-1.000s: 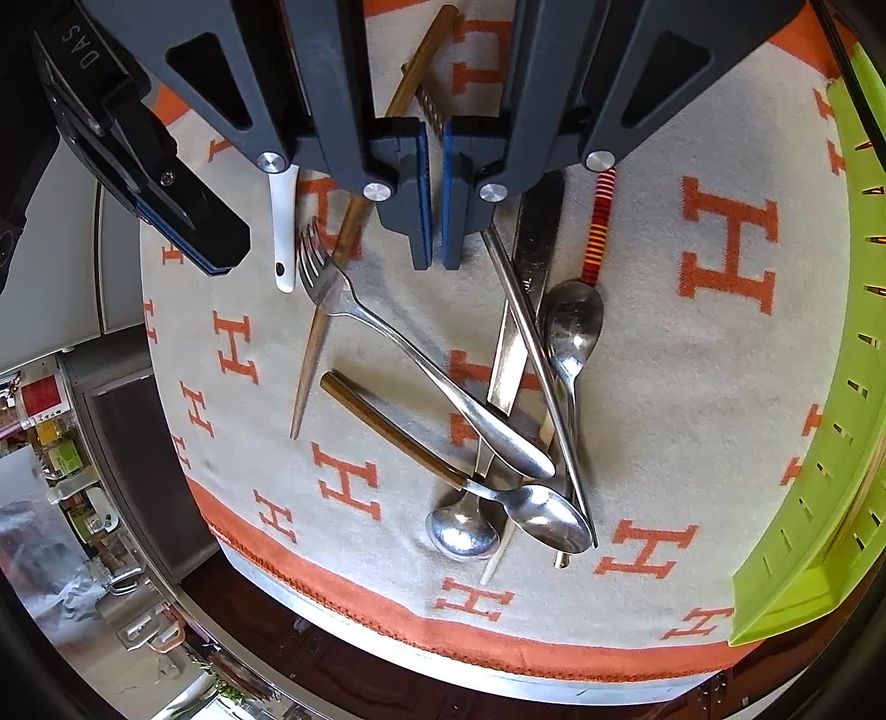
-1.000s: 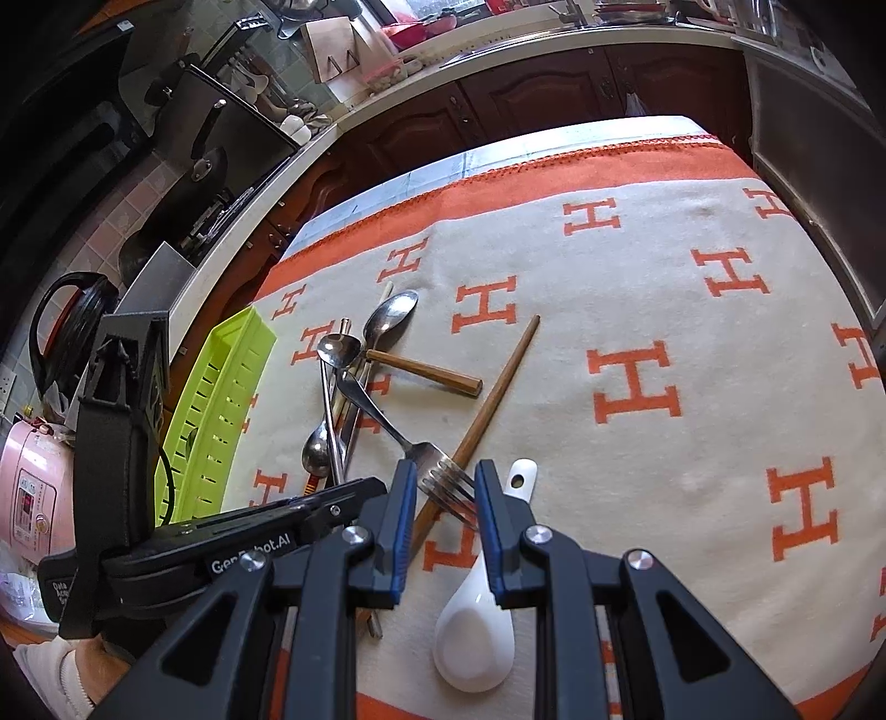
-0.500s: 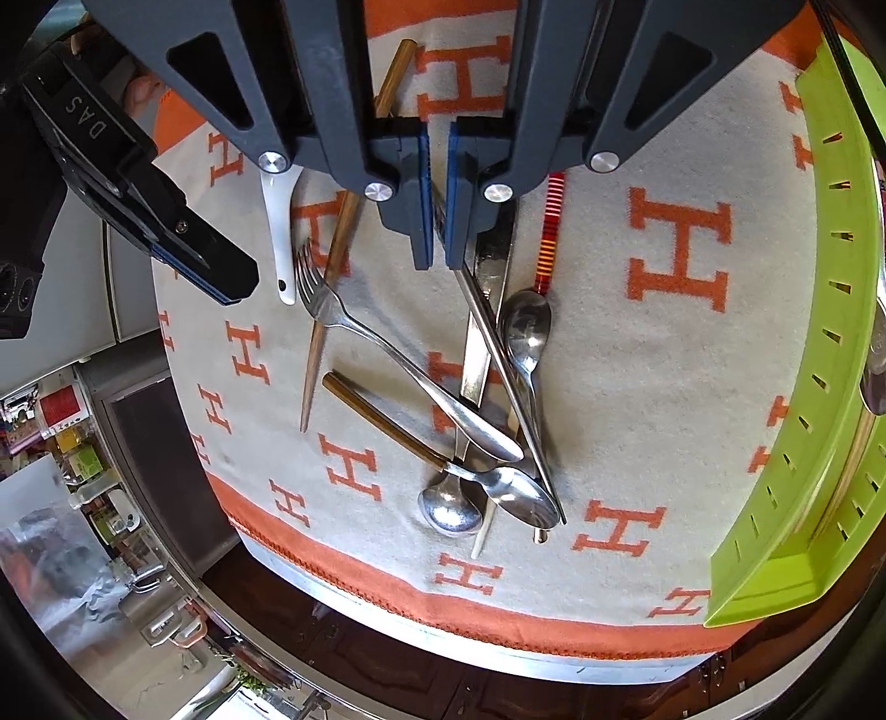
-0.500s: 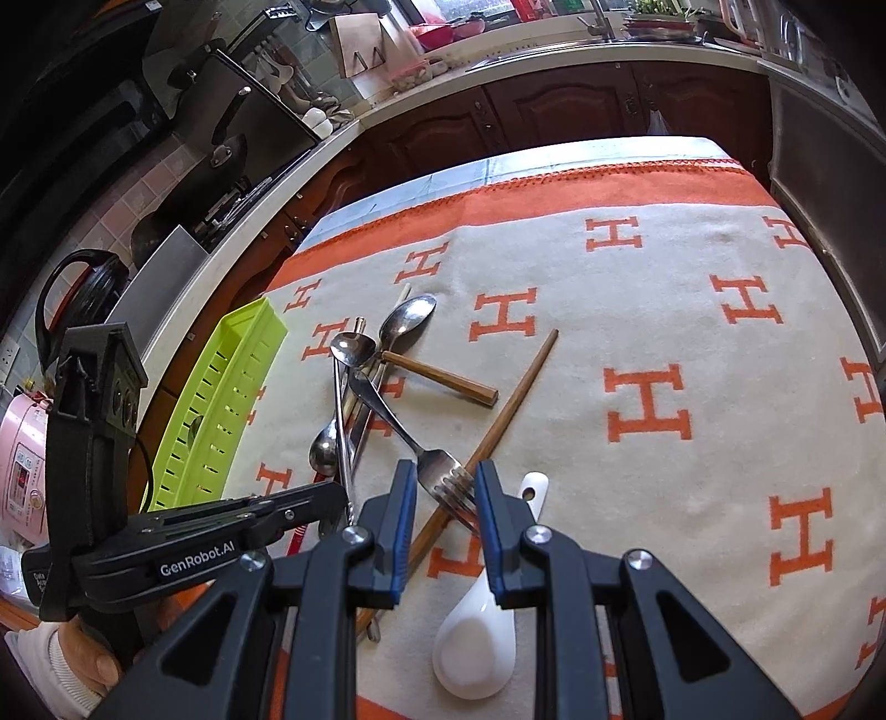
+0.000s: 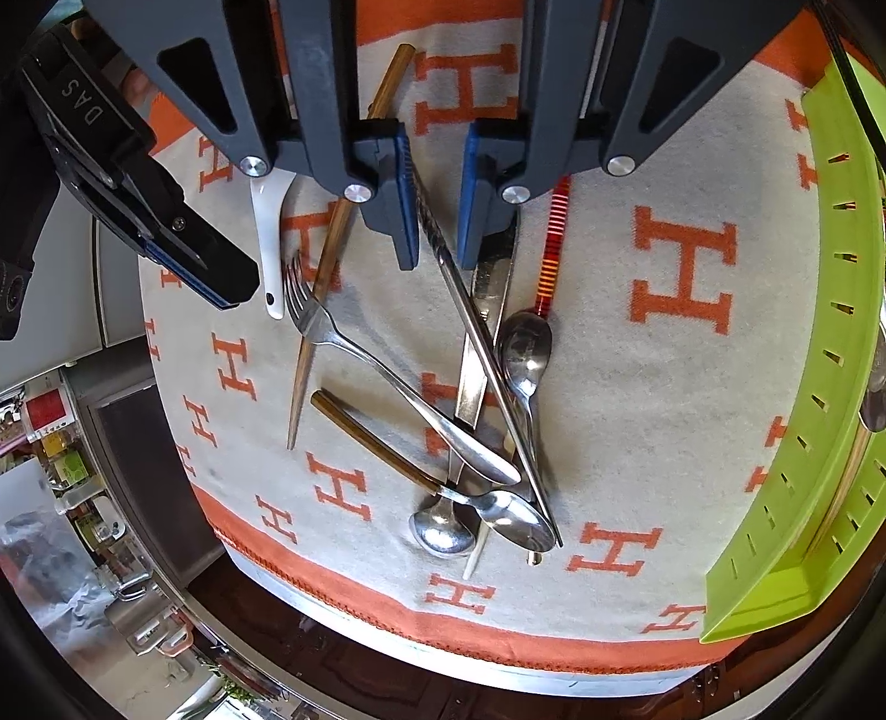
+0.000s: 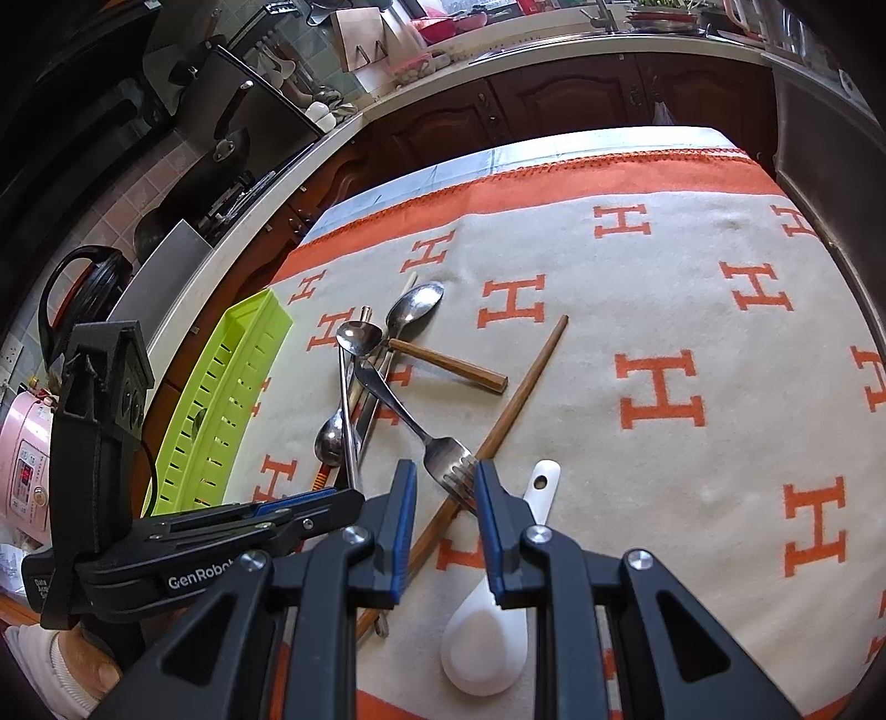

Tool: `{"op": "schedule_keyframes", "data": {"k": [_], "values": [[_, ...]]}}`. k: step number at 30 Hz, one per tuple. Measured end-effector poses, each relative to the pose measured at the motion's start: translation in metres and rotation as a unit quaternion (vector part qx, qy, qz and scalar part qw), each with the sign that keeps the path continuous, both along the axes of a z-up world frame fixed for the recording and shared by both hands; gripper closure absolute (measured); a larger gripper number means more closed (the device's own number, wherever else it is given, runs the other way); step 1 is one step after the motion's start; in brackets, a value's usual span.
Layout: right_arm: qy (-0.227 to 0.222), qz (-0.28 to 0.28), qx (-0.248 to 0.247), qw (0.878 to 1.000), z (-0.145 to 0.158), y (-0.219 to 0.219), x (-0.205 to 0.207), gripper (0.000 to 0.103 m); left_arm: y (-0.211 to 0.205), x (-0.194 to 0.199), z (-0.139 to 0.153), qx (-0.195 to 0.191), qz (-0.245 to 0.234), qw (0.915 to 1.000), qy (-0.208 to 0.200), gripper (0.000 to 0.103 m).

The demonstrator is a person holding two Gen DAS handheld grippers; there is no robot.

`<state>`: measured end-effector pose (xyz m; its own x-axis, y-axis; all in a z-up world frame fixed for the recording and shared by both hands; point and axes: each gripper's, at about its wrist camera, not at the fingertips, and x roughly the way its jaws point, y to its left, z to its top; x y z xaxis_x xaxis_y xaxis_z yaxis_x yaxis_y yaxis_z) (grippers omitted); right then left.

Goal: Organize utensils
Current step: 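Close the left tool on a metal chopstick while the right tool moves to the fork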

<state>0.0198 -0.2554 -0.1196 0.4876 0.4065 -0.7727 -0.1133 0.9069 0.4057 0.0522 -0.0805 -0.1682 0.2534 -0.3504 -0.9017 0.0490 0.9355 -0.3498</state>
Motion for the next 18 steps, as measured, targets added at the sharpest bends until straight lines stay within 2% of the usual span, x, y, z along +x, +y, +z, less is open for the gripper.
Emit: {"op": "schedule_keyframes", "data": {"k": [5, 11, 18], "values": [[0.002, 0.003, 0.001, 1.000, -0.003, 0.000, -0.001, 0.081, -0.006, 0.002, -0.004, 0.006, -0.002, 1.0000, 0.007, 0.092], [-0.002, 0.012, -0.007, 1.000, -0.003, 0.004, -0.001, 0.081, -0.015, 0.006, -0.003, 0.029, -0.005, 0.9995, -0.011, 0.092], [-0.031, 0.041, -0.061, 0.997, -0.002, 0.015, -0.003, 0.080, -0.012, 0.010, -0.004, 0.020, 0.001, 0.9993, -0.033, 0.094]]}}
